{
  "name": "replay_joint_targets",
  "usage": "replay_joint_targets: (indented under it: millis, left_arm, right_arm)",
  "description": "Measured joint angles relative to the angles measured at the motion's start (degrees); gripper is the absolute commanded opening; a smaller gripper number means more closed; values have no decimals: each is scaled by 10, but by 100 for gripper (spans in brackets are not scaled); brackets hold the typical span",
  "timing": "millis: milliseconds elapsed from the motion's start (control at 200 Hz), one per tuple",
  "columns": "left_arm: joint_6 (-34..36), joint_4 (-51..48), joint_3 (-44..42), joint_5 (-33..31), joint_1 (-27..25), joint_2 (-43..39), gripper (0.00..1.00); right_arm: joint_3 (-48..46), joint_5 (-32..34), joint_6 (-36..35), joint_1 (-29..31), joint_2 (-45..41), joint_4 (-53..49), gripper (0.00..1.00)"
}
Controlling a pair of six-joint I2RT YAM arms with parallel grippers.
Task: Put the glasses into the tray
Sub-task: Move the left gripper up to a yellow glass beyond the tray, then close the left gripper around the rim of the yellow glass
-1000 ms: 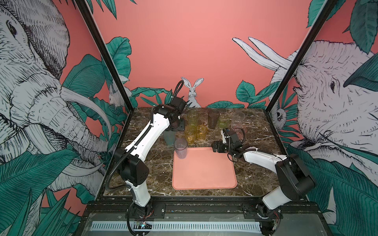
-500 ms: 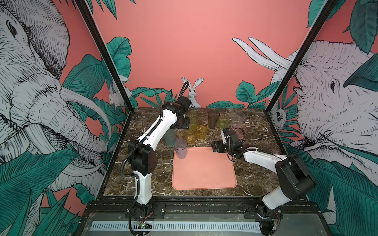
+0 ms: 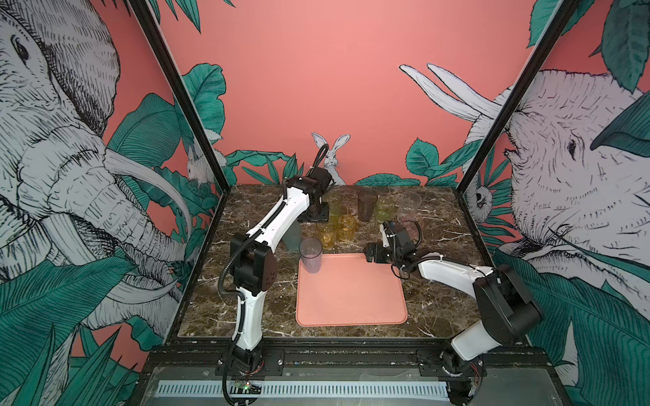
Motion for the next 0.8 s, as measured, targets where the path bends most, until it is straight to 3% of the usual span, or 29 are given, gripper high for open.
replay_joint_targets:
  millis: [125,500,690,800]
  left_arm:
    - [0,1,0,4,0,10,63]
    - [-4,18,0,15,0,25,40]
    - [-6,26,0,17,0,28,39]
    - [-6,26,0,17,0,31,32]
  right_arm:
    - [6,0,0,0,0,-3,92]
    - [10,0,0,0,6,-5,92]
    - [13,-1,0,0,10,-9,92]
    - [18,-1,0,0,12,-10,93]
